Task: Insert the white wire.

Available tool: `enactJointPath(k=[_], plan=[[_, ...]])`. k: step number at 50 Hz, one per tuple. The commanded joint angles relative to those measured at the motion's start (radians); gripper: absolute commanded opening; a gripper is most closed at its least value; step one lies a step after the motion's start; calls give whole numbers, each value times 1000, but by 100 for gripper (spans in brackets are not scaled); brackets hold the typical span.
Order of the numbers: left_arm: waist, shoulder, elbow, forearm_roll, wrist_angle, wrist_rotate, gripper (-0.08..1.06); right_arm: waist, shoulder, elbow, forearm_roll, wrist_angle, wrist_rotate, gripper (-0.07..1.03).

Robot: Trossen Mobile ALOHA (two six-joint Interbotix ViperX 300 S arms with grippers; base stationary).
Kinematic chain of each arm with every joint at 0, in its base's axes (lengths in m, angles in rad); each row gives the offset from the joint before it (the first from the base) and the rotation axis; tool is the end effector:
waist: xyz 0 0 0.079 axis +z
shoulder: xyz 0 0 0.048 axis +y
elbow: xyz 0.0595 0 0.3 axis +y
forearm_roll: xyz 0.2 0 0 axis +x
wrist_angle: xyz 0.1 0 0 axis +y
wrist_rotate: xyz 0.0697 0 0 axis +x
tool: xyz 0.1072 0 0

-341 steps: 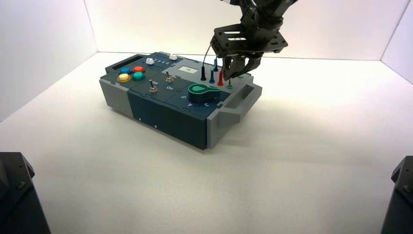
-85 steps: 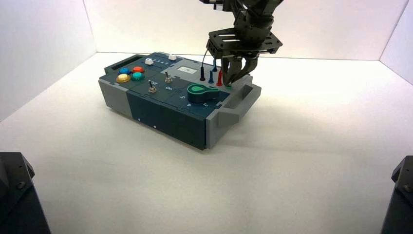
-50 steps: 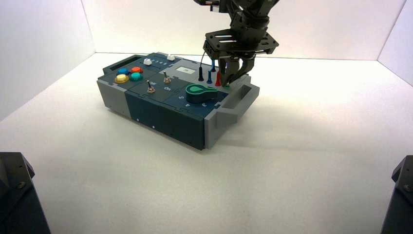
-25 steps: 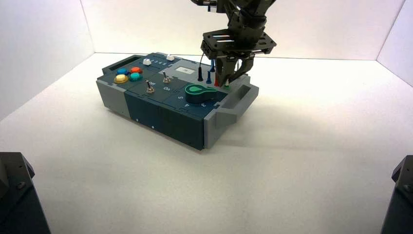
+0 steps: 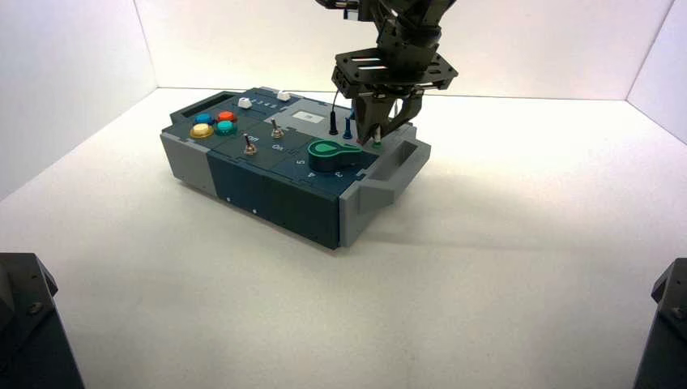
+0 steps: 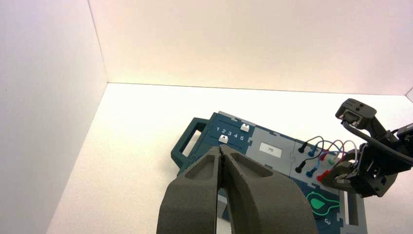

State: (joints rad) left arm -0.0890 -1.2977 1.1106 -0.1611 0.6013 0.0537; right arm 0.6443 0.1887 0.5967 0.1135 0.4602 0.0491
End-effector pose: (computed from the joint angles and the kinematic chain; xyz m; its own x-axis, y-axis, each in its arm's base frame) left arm 0.1815 -0.0323 0.2511 0.9024 -0.1716 -0.3953 0.1395 0.9842 -0.1088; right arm 0.3015 0.2376 0.0311 0.2268 0.2333 -0.9456 -0.4921 0.8653 0.0955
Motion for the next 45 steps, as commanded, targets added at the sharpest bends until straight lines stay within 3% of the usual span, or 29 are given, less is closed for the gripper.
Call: enactJointPath(k=[1, 21, 45], plan=[[6, 8, -12, 2, -12, 0, -3, -17, 8, 2, -14, 12, 6, 33], [6, 8, -12, 2, -12, 0, -3, -25, 0, -12, -55, 23, 28, 33], [6, 5, -11, 2, -11, 0, -3, -49, -20, -14, -55, 29, 34, 33]])
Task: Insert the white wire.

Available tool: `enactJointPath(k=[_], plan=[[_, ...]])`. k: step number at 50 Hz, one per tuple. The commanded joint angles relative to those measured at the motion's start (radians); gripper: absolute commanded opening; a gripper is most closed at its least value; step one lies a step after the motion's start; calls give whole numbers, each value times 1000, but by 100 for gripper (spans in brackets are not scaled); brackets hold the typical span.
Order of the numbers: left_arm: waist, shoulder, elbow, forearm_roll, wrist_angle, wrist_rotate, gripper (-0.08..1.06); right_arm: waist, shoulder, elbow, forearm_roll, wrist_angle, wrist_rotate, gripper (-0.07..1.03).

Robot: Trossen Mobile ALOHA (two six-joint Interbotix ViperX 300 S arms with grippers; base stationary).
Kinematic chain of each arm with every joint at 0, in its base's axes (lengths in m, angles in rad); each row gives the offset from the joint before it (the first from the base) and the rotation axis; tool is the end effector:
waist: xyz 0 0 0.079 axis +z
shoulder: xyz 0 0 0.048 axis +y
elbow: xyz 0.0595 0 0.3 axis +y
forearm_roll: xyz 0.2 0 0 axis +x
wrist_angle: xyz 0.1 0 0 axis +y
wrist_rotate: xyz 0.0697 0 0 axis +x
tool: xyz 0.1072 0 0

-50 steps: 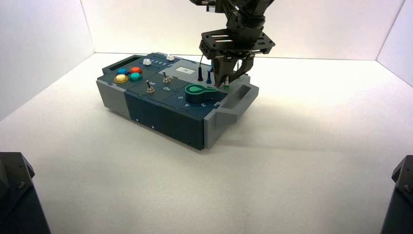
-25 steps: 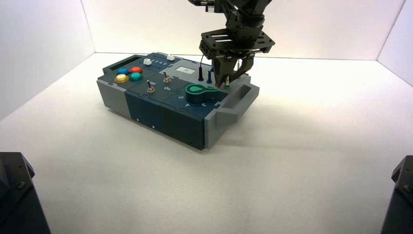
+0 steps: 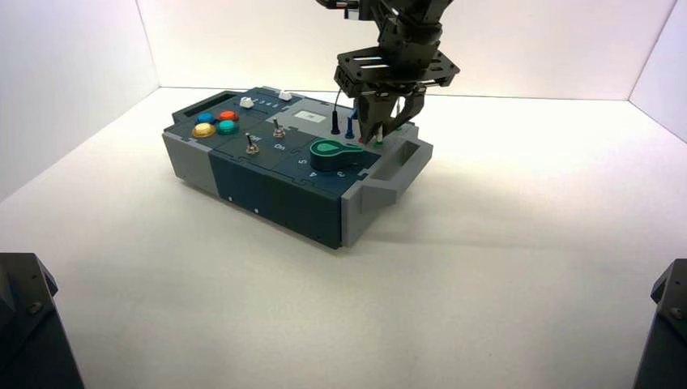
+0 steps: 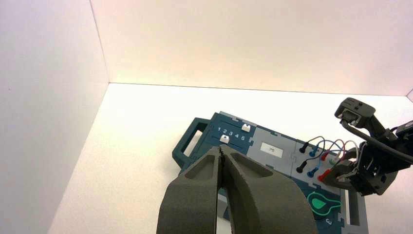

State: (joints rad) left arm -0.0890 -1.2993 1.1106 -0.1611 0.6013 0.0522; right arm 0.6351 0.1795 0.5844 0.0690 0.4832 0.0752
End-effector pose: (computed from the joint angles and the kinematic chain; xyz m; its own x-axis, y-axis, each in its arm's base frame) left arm 0.1813 -0.0323 0.2514 0.9030 -0.1717 -0.3938 0.1391 0.9841 -0.1101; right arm 0.3067 0.2331 0.0365 0.2377 0.2149 -0.9473 -0.4919 0.8675 0.0734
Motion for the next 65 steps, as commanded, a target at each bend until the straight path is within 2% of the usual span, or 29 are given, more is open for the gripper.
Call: enactJointPath(k=[1, 65], plan=[[6, 8, -11, 2, -11, 2, -3, -40, -12, -2, -12, 6, 6, 33], [6, 5, -11, 0, -9, 0, -3, -20, -67, -35, -18, 69, 8, 28]])
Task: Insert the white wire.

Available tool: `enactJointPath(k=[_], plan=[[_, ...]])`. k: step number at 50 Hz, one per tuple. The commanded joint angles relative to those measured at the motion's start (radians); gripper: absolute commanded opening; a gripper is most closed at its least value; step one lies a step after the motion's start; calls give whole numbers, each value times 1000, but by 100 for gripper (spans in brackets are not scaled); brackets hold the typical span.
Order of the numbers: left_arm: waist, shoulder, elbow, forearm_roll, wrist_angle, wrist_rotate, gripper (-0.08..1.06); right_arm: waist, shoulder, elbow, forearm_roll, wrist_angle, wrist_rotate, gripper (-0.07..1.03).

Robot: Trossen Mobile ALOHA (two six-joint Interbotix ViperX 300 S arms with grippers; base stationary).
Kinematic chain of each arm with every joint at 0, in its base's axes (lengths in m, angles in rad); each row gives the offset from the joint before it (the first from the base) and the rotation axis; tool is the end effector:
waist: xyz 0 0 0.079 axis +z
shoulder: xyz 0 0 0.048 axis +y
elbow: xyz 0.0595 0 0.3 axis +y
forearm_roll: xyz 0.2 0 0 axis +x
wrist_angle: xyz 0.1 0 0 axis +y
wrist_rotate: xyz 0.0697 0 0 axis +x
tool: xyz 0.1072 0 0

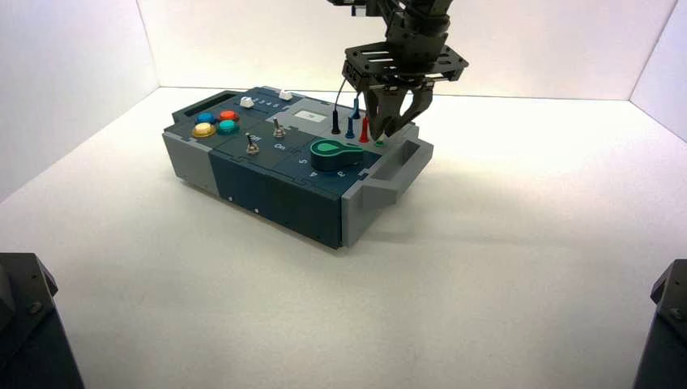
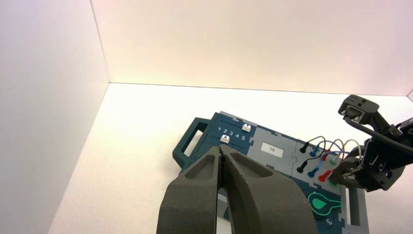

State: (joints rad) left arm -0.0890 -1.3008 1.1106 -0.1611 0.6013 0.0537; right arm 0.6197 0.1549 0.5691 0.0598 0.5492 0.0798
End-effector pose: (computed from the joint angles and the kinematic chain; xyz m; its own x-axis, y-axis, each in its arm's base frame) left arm 0.1811 -0.0323 0.2517 0.9036 -0.1717 -0.3924 0.1399 0.9842 -0.1086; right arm 0.3076 0.2262 0.0465 0.2211 0.1961 -0.9553 -0.4814 0.8738 0.0679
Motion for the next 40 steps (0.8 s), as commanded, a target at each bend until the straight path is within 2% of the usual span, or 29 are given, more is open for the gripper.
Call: enactJointPath(k=[1, 22, 27, 37, 40], plan=[[6, 6, -11, 0, -9, -2, -3, -3, -43, -20, -9, 3, 3, 28], [8, 5, -11, 0, -8, -2, -3, 5, -40, -21, -8, 3, 3, 25], [8, 3, -11, 0, -8, -2, -3, 8, -35, -21, -6, 3, 3, 20], [6, 0, -9, 2, -9, 0, -3, 25, -21, -20, -6, -2, 2, 0], [6, -2, -9, 0, -8, -2, -3, 28, -15, -20, -6, -2, 2, -2]])
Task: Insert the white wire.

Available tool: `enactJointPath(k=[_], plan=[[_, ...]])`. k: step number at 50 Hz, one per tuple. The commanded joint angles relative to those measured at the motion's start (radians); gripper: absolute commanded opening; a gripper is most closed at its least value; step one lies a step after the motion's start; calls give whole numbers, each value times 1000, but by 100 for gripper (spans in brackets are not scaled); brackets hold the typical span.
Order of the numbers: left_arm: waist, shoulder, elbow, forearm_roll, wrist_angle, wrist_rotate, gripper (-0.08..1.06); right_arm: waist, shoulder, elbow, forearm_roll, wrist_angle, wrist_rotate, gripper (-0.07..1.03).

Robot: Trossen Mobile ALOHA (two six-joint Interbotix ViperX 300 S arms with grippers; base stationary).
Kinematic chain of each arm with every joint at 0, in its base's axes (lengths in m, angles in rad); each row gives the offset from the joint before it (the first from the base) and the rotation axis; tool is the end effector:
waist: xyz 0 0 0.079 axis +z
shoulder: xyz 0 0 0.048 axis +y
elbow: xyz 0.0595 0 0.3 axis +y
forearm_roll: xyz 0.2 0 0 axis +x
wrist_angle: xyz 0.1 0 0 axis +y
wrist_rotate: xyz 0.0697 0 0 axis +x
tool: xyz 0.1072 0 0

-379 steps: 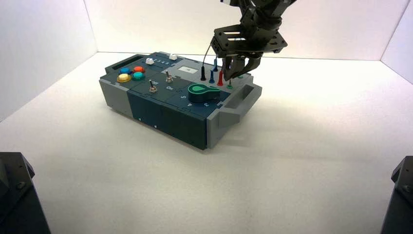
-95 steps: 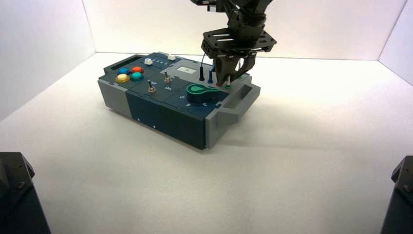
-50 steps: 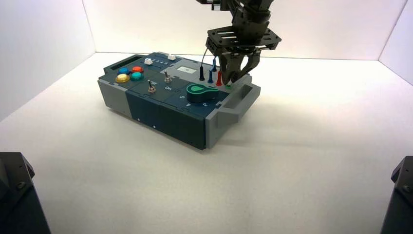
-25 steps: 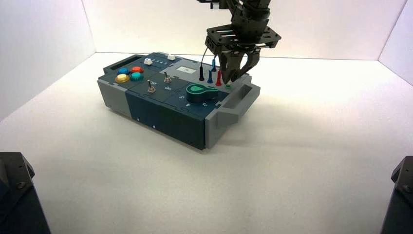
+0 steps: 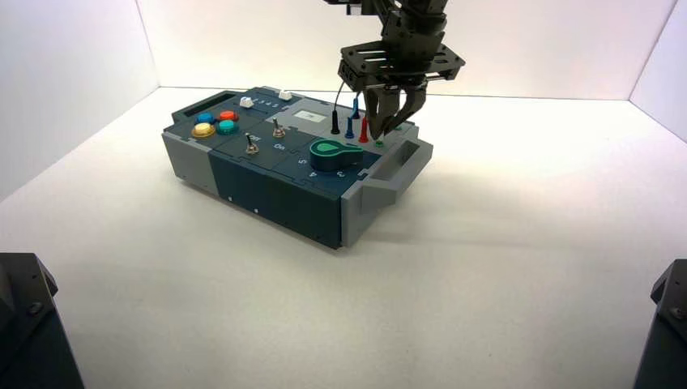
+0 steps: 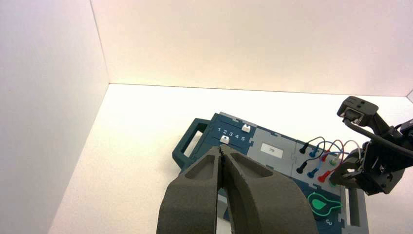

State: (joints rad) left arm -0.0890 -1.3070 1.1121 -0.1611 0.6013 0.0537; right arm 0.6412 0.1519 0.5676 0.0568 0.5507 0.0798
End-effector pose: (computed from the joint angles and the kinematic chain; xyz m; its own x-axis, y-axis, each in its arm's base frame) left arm 0.1803 -0.0322 0.2521 0.9054 -0.1719 -0.3881 0.1404 0.9841 -0.1084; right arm 0.3032 0.2329 0.0480 0.2200 0.2012 -0.9545 -0.5021 0.8623 0.0661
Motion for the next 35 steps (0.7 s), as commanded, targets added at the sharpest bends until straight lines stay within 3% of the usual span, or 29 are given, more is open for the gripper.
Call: enactJointPath(k=[1, 35], plan=[[6, 3, -11, 0, -8, -2, -3, 6, -9, -18, -3, -3, 2, -3], [6, -6, -8, 2, -8, -2, -3, 6, 40, -14, -5, -5, -2, -3]])
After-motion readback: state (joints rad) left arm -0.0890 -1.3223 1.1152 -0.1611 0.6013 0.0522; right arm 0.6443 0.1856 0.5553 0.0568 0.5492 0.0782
